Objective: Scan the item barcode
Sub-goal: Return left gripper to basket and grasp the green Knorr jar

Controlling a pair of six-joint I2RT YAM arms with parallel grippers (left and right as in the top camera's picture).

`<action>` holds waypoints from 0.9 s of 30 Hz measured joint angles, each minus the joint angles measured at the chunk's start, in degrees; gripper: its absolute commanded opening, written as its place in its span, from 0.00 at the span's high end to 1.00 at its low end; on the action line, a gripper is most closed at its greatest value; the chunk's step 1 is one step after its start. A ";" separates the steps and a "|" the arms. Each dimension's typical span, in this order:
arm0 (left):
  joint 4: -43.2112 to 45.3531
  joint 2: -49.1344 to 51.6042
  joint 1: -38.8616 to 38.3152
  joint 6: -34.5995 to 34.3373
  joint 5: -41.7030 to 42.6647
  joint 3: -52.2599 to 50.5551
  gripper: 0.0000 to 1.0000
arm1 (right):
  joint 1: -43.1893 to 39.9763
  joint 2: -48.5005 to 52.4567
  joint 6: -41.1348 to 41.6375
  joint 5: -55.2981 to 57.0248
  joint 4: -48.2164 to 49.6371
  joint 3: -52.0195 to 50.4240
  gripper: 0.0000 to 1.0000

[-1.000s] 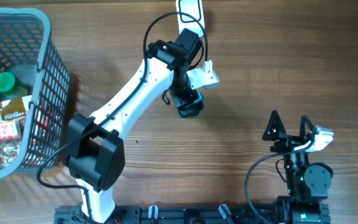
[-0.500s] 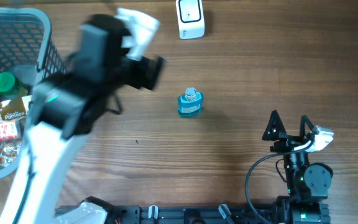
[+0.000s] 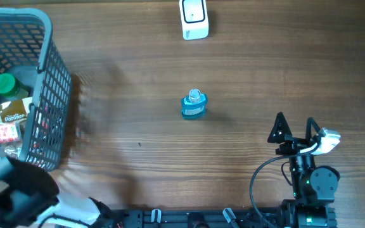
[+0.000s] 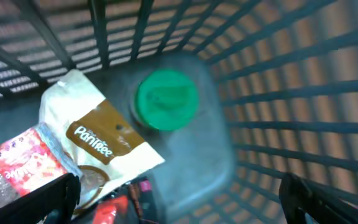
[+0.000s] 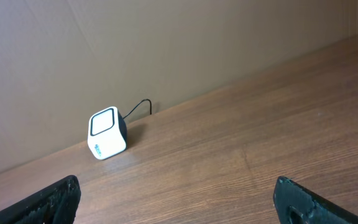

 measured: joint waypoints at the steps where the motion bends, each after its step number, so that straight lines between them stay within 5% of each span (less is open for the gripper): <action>1: 0.37 1.81 -0.26 1.25 -1.31 -0.09 0.00 | 0.00 0.00 0.00 0.00 0.00 0.00 0.00; 12: 8.61 12.79 -5.51 11.06 -14.75 -0.09 0.00 | 0.00 0.00 0.00 0.00 0.02 0.00 0.00; 27: 12.44 20.15 -6.14 11.10 -14.64 -0.09 0.00 | 0.00 0.00 0.00 0.00 0.02 0.00 0.00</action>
